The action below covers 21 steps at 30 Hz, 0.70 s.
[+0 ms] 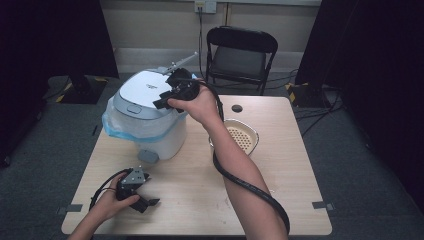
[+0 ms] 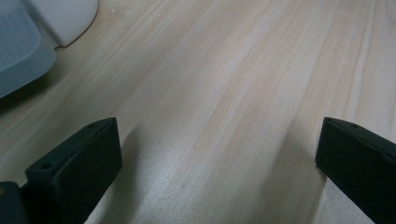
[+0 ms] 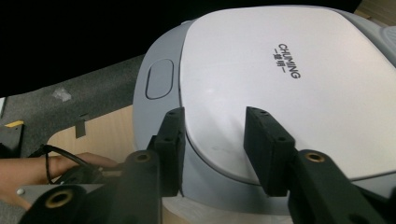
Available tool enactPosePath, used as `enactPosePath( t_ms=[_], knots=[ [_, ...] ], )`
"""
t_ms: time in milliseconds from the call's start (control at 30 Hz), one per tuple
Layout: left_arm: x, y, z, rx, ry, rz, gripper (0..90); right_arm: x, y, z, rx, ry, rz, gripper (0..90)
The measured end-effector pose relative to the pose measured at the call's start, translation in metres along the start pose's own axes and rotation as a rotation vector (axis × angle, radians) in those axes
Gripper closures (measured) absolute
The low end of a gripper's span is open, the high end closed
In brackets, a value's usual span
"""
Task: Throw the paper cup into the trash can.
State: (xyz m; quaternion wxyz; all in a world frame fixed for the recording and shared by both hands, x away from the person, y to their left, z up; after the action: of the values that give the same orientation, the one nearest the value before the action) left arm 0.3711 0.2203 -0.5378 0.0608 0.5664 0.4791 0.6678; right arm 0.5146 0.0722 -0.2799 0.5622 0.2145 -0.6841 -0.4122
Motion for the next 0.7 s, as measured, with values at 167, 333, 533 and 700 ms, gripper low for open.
enactPosePath(
  t_ms=[167,333,533,700],
  knots=[
    [0.0001,-0.0002,0.0001,0.001,0.001,0.003,0.0,-0.0017,-0.0002,-0.0009,0.010,-0.034,0.007,70.9],
    [-0.0001,0.0000,-0.0001,0.000,0.000,-0.002,0.0,-0.0030,-0.0013,-0.0008,0.028,-0.058,0.017,76.5],
    [-0.0003,0.0000,-0.0001,0.001,0.000,-0.004,0.0,-0.0039,-0.0032,0.0004,0.067,-0.068,0.049,79.0],
    [-0.0003,0.0000,-0.0001,0.001,0.000,-0.004,0.0,-0.0026,0.0002,-0.0021,0.020,-0.066,0.037,59.9]
  ],
)
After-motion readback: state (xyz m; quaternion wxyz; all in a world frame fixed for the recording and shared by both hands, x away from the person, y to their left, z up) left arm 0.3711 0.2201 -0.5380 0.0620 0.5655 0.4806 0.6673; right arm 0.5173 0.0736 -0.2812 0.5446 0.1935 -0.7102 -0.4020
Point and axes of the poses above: each handheld gripper's, and its own axes: x roughly backward along the jaws, y roughly out of its top, z roughly to its left, the point moved 5 cm from there along -x, roughly forward along the jaws, and after that the axes turned 7 degrees about x, right-handed, at the moved point
